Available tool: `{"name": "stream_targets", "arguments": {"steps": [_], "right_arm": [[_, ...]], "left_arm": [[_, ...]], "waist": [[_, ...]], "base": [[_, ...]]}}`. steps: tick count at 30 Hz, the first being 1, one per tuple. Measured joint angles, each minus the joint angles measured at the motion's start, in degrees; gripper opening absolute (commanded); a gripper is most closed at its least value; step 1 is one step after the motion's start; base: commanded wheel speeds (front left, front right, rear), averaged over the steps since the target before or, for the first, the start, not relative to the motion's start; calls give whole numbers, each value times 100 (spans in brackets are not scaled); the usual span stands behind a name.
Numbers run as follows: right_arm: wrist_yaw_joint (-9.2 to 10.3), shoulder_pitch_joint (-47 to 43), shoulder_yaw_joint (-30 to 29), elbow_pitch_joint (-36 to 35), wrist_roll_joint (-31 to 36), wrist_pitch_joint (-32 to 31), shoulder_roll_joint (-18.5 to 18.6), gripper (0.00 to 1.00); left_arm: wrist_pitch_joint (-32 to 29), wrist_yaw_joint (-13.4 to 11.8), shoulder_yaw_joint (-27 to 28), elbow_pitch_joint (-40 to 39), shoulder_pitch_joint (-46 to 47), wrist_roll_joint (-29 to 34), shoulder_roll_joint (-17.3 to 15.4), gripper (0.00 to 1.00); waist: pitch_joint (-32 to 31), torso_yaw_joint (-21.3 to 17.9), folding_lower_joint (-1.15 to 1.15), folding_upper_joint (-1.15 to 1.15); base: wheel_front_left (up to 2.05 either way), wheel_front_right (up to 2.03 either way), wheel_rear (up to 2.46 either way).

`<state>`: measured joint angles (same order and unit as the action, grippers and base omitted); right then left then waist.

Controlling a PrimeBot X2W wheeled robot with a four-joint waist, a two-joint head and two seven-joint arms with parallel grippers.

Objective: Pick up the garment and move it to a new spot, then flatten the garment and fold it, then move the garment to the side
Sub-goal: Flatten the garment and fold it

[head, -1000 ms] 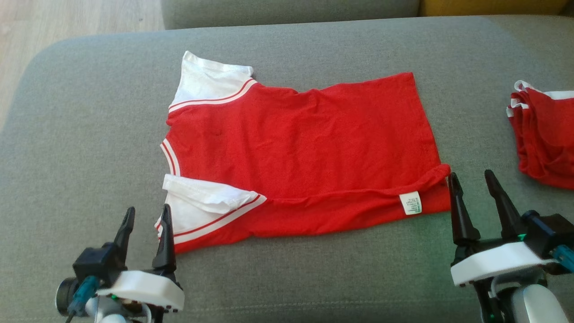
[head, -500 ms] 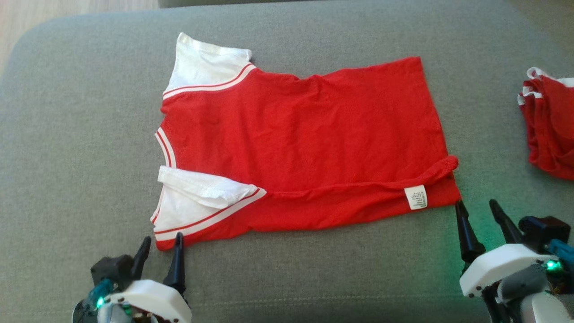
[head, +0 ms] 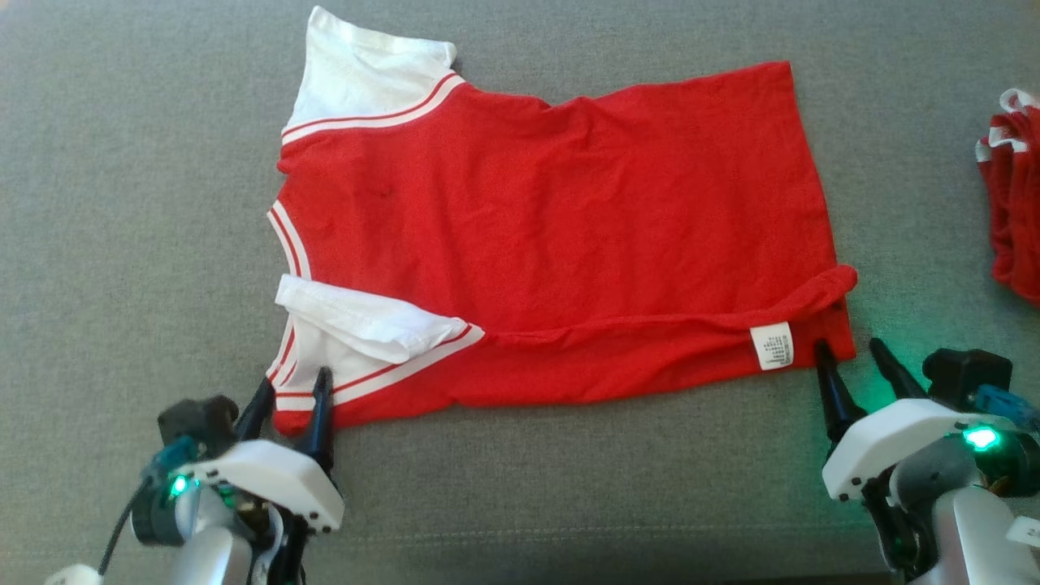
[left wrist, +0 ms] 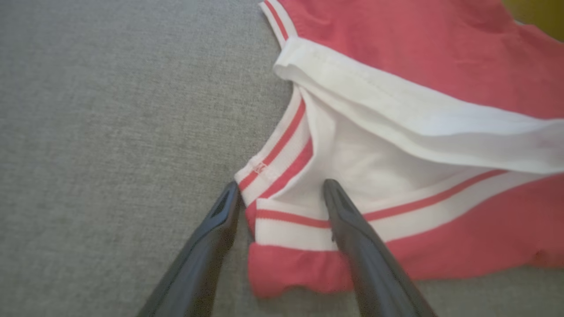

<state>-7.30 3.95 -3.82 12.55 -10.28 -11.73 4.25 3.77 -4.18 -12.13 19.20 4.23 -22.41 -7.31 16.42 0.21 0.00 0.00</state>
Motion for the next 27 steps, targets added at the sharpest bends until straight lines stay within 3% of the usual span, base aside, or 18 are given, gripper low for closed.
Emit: {"name": "stream_targets", "arguments": {"steps": [1,2,14,27], "right_arm": [[0,26,1,37,-10,-46,-1,0],[0,28,1,42,-41,-43,-2,0],[0,-118,-20,-185,-389,-49,-69,0],[0,-1338,-260,-1123,-580,-432,-181,0]], "left_arm": [[-34,25,0,11,46,-16,-5,39],[-69,46,1,27,88,-37,-18,0],[-65,108,-18,-213,31,-54,-126,0],[-443,-187,12,-1308,-817,-156,-338,0]], "waist": [[22,0,0,0],[37,1,0,0],[-33,2,0,0],[-400,-38,0,0]], "base": [[0,0,0],[0,0,0],[0,0,0],[0,0,0]]}}
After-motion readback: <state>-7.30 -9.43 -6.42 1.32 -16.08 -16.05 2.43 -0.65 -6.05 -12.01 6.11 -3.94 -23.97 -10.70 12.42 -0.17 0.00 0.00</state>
